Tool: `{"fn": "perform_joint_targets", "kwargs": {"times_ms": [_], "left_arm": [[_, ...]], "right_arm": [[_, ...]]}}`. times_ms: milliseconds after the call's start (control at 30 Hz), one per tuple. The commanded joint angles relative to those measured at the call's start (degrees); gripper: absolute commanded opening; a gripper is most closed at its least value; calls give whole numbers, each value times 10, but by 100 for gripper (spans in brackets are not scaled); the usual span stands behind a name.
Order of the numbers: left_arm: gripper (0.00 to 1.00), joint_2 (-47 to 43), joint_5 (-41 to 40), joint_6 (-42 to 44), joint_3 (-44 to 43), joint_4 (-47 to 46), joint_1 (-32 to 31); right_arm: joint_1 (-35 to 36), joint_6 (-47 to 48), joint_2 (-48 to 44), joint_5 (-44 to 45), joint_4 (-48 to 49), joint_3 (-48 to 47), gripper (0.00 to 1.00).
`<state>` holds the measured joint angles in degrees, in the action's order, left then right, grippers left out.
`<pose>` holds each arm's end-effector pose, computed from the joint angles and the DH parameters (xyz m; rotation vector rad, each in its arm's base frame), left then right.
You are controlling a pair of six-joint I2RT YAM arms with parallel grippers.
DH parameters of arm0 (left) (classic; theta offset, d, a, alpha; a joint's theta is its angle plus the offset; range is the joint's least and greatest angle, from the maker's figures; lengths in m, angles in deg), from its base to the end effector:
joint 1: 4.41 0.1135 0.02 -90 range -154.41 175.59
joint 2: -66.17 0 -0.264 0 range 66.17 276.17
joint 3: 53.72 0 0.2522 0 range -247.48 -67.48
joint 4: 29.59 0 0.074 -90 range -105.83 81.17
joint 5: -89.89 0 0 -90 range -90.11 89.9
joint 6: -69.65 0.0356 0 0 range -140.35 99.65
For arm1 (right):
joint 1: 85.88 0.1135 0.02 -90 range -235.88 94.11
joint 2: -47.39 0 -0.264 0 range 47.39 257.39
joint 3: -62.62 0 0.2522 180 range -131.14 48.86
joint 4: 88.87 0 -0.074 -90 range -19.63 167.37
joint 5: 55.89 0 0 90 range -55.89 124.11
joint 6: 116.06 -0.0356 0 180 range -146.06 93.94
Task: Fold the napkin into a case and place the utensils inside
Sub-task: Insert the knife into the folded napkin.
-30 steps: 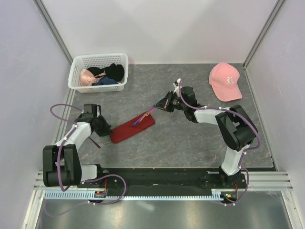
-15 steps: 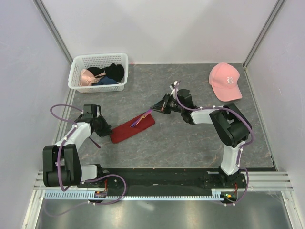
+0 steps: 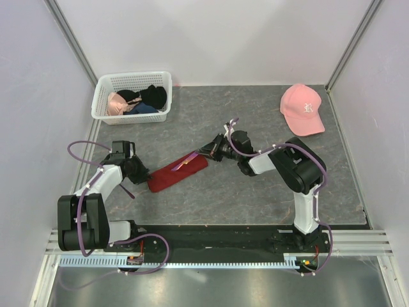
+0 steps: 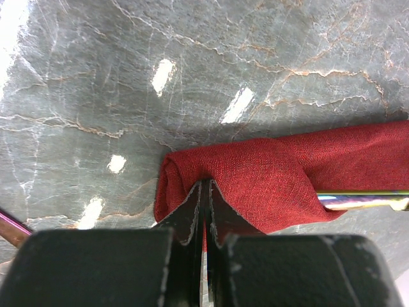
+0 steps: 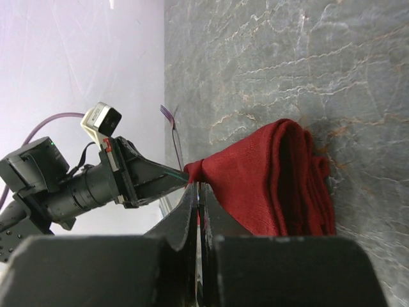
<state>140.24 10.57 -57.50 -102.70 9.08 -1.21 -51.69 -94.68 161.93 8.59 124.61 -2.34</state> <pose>0.2241 0.0059 0.1627 -0.8843 2.5789 -0.4291 0.3182 0.2347 0.1322 0.2861 2.1589 1.5654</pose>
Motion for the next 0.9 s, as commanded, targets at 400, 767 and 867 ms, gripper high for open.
{"fn": "perform_joint_targets", "kwargs": {"times_ms": [400, 767, 867], "left_arm": [[2, -23, 8, 4, 13, -3, 2], [2, -35, 14, -1, 21, -5, 1], [2, -38, 15, -2, 21, -5, 2]], "right_arm": [[63, -96, 45, 82, 105, 0, 0], [85, -133, 75, 106, 105, -14, 3], [88, -137, 75, 113, 105, -17, 4]]}}
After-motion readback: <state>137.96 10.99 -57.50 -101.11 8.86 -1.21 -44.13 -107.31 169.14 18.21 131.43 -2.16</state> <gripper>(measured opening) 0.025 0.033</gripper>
